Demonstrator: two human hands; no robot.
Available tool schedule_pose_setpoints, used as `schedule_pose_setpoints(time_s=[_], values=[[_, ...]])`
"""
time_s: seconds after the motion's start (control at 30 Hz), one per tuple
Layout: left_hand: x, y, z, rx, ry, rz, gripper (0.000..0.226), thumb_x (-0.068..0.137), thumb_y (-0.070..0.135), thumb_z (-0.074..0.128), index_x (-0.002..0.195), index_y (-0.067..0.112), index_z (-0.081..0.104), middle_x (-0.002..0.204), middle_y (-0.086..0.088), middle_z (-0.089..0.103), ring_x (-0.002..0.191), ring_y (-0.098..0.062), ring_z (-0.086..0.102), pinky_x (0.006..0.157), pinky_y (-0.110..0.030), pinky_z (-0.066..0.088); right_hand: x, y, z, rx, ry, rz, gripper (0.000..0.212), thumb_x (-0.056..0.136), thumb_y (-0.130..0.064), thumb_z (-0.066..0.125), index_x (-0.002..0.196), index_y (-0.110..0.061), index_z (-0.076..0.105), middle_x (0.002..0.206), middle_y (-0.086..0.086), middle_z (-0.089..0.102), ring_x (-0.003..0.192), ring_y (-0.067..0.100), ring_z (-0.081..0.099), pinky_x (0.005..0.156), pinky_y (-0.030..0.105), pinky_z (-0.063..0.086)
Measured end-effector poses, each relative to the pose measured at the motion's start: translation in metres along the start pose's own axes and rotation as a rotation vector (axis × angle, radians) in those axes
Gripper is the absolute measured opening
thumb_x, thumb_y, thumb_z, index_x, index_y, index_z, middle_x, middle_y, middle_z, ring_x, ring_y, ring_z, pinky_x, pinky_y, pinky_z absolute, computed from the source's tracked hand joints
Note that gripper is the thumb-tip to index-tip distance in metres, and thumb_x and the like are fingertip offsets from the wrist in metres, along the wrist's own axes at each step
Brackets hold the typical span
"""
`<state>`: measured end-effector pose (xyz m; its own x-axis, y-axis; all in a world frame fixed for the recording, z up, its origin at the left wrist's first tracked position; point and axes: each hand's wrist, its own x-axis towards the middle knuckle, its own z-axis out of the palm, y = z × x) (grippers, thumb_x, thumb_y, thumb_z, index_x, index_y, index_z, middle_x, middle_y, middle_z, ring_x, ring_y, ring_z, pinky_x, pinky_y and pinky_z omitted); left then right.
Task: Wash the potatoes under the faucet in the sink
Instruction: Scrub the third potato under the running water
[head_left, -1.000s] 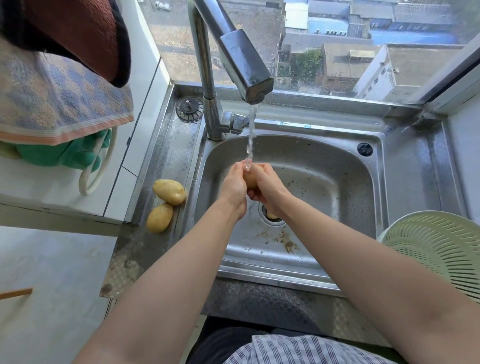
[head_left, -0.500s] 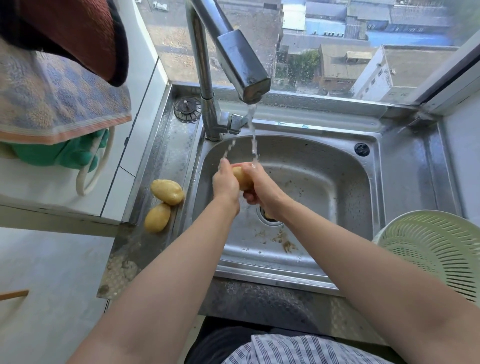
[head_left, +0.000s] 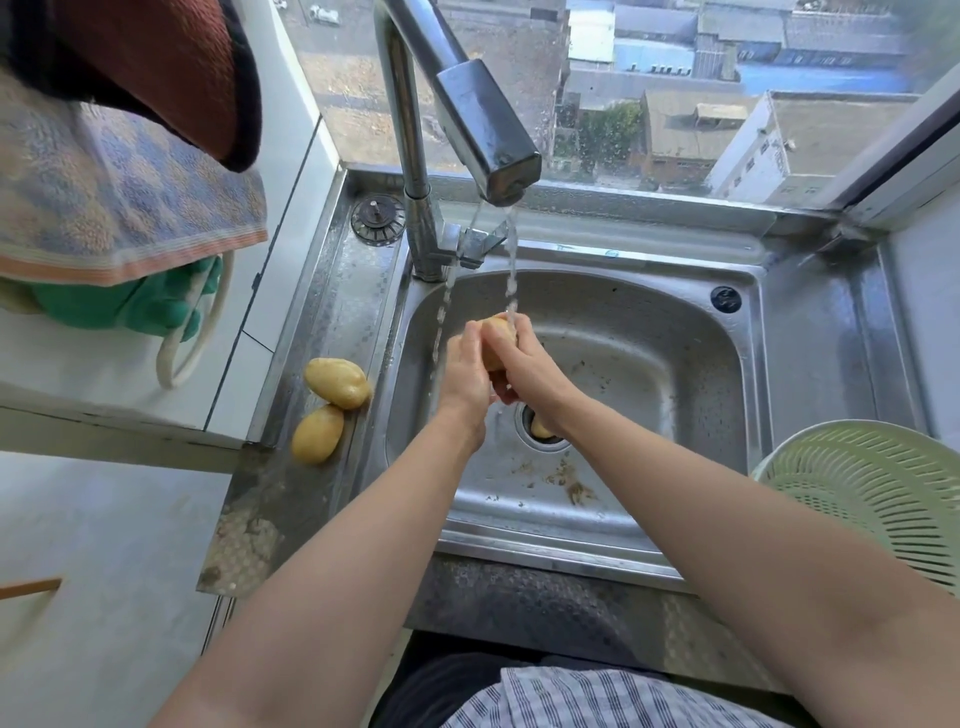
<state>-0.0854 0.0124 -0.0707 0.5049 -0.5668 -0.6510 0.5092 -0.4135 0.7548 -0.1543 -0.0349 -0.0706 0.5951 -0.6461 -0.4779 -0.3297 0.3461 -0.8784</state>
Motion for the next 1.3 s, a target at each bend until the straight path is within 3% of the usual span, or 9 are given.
schedule_pose_setpoints(time_s=[0.3,0.4,0.5,0.7,0.87,0.97,1.07,1.2,1.3], values=[[0.002,0.007,-0.002,-0.14,0.078,-0.059,0.048,0.099,0.053,0.032,0.115,0.015,0.057,0.106,-0.012,0.064,0.094,-0.024,0.063,0.087,-0.045,0.053,0.001,0.003,-0.005,0.054,0.04,-0.024,0.036,0.106,-0.032,0.027,0.126,-0.018,0.054,0.082,0.011,0.053,0.058,0.011,0.042,0.048,0.021,0.036],[0.003,0.007,-0.002,-0.183,0.058,-0.066,0.044,0.099,0.052,0.032,0.105,0.017,0.059,0.095,-0.01,0.065,0.084,-0.021,0.062,0.08,-0.037,0.052,0.002,0.006,-0.01,0.034,0.098,-0.057,0.035,0.106,-0.028,0.033,0.127,-0.016,0.058,0.094,0.021,0.059,0.07,0.027,0.052,0.07,0.035,0.052],[0.002,0.006,0.002,-0.13,0.107,-0.057,0.038,0.099,0.05,0.031,0.106,0.02,0.054,0.095,-0.009,0.06,0.078,-0.02,0.057,0.062,-0.028,0.041,0.003,0.006,-0.005,-0.046,0.143,-0.117,0.035,0.102,-0.035,0.042,0.13,-0.021,0.057,0.122,0.009,0.046,0.108,0.013,0.05,0.098,0.03,0.044],[-0.005,0.008,0.005,-0.013,0.102,0.021,0.035,0.097,0.04,0.037,0.106,0.014,0.059,0.076,-0.007,0.054,0.052,-0.014,0.044,0.041,-0.02,0.034,0.014,-0.016,0.012,0.059,0.254,0.02,0.032,0.098,-0.026,0.044,0.097,-0.008,0.071,0.089,0.008,0.065,0.088,0.024,0.06,0.072,0.038,0.052],[0.0,0.016,-0.004,-0.107,0.176,-0.159,0.04,0.093,0.035,0.031,0.071,0.013,0.056,0.052,-0.002,0.049,0.047,-0.016,0.042,0.041,-0.018,0.029,-0.002,-0.011,0.02,-0.09,0.091,-0.24,0.02,0.095,-0.021,0.056,0.111,-0.016,0.067,0.106,0.007,0.067,0.096,0.013,0.063,0.08,0.026,0.055],[-0.008,0.017,0.002,0.033,0.14,-0.074,0.043,0.097,0.04,0.033,0.072,0.013,0.057,0.049,-0.001,0.046,0.041,-0.013,0.037,0.037,-0.014,0.026,0.008,-0.014,0.019,0.04,0.293,-0.132,0.024,0.094,-0.027,0.055,0.087,-0.012,0.072,0.086,0.014,0.07,0.082,0.029,0.067,0.06,0.039,0.058],[-0.017,0.018,0.011,0.053,0.085,-0.053,0.047,0.095,0.05,0.038,0.069,0.015,0.058,0.041,0.004,0.045,0.04,-0.01,0.036,0.037,-0.013,0.026,0.014,-0.024,0.019,0.2,0.423,-0.004,0.038,0.099,-0.028,0.045,0.075,-0.014,0.07,0.074,0.007,0.067,0.072,0.022,0.064,0.054,0.029,0.05],[-0.012,0.031,0.007,-0.193,0.004,-0.149,0.04,0.096,0.041,0.034,0.076,0.015,0.057,0.061,-0.002,0.057,0.059,-0.015,0.052,0.05,-0.024,0.042,0.004,-0.015,0.021,-0.166,0.264,-0.398,0.014,0.094,-0.02,0.057,0.095,-0.014,0.07,0.102,0.006,0.067,0.097,0.013,0.064,0.089,0.026,0.052],[-0.005,0.027,0.003,0.341,0.152,-0.048,0.046,0.096,0.04,0.028,0.097,0.009,0.061,0.083,-0.012,0.062,0.072,-0.025,0.057,0.061,-0.031,0.045,0.008,-0.018,0.013,-0.096,0.275,-0.341,0.013,0.091,-0.022,0.061,0.083,-0.014,0.069,0.08,-0.001,0.068,0.077,0.011,0.063,0.072,0.028,0.054]])
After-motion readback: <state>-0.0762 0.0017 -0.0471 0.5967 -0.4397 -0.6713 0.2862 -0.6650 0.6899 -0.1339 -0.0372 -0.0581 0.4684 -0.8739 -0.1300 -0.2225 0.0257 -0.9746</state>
